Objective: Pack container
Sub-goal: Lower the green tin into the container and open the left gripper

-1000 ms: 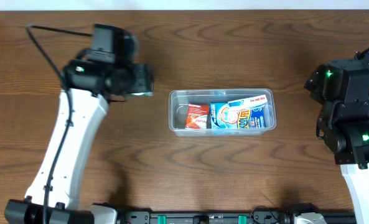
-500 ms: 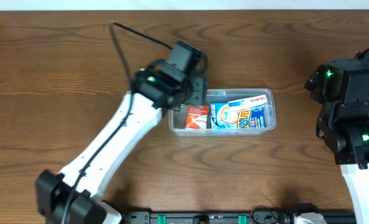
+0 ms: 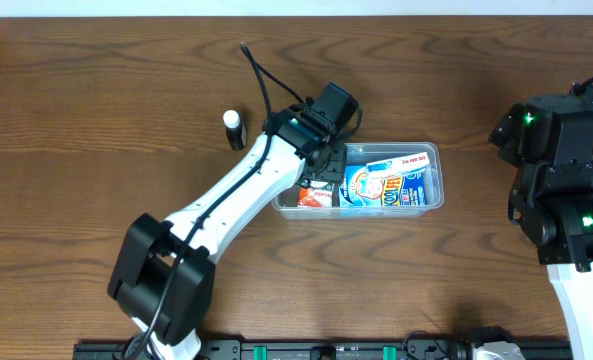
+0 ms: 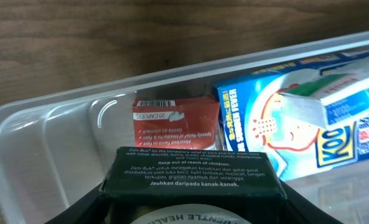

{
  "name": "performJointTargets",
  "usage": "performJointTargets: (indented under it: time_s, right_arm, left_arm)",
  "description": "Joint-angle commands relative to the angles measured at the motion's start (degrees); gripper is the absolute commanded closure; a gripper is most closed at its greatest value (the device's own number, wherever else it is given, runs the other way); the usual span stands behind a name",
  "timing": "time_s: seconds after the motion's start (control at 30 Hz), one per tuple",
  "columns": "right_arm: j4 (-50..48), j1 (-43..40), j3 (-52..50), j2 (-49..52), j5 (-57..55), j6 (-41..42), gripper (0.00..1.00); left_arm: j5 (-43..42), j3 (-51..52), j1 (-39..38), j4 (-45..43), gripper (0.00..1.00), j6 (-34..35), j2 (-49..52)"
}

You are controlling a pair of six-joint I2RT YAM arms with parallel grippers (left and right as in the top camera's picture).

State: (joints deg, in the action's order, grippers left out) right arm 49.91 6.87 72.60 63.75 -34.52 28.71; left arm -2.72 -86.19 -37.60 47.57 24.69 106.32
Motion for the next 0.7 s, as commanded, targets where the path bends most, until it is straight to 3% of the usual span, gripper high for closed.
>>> performJointTargets:
  time_s: [0.0,0.67]
  right_arm:
    - [0.1,-0.6,0.7,0.1,-1.0,0.6,0.01]
    - [0.1,-0.6,0.7,0.1,-1.0,0.6,0.01]
  left_arm:
    - [1.1,-1.1,-0.2,-0.2,0.49,2.3,1.8]
    - [4.2,-0.9,-1.7,-2.4,0.49,4.7,7.6]
